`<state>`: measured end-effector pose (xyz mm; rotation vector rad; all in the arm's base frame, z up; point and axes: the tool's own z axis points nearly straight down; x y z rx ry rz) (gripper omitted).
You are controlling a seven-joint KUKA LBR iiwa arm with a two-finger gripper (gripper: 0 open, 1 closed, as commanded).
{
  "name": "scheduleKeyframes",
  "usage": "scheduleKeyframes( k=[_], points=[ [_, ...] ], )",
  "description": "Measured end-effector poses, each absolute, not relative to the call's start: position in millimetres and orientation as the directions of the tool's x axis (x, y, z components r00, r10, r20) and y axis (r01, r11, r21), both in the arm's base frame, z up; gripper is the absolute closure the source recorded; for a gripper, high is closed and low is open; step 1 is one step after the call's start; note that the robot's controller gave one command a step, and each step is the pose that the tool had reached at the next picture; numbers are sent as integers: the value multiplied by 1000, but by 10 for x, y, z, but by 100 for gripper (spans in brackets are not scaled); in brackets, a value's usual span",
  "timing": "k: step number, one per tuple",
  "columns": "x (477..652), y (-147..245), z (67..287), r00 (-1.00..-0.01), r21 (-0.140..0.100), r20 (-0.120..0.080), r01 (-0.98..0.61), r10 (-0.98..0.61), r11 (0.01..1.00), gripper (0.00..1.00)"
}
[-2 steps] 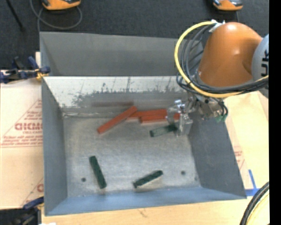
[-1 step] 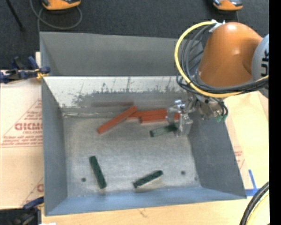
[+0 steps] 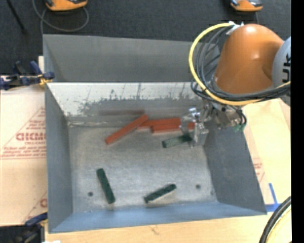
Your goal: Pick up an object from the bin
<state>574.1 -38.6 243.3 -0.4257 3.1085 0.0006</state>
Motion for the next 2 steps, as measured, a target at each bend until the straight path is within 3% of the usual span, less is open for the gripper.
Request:
scheduleKeyframes(
  k=[1,2],
  points=[
    [5741,-385,2433,-963,0,-4,-268,-268,963,100],
    [6102,-297,1646,-807,1,1,-590,-590,807,100]
  ],
)
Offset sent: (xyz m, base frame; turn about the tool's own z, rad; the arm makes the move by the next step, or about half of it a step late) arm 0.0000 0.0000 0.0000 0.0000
